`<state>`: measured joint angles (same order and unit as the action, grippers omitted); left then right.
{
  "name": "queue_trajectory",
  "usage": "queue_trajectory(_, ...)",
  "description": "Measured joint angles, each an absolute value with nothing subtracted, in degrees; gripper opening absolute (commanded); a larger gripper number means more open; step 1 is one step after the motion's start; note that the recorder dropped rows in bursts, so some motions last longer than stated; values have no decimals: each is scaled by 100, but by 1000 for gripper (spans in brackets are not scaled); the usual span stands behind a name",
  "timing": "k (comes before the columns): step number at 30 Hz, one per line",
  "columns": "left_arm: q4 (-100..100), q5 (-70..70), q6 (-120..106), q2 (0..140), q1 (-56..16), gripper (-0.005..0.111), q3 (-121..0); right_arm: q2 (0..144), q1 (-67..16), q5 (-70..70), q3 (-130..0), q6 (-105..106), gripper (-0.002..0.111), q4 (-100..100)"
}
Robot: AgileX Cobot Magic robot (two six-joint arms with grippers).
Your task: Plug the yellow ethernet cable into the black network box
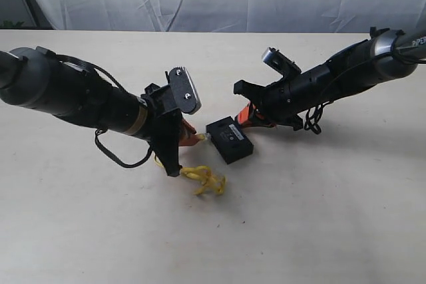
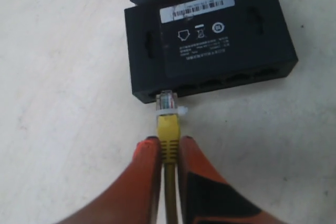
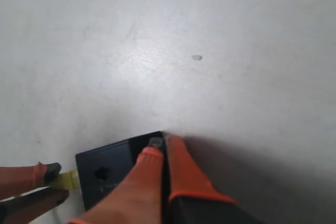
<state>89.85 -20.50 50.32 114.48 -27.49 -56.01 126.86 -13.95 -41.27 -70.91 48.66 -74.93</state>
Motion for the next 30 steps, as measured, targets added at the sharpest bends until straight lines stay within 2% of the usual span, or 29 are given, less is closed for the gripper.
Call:
queue_trajectory(19, 9037, -2466, 5110, 11340, -2749, 0, -5228, 12686, -1395, -4127, -7091, 4866, -1, -7493)
queue_trajectory(30, 8304, -2432, 4574, 11340, -2749, 0, -5228, 12686, -1395, -4150, -7091, 4841, -1, -7497)
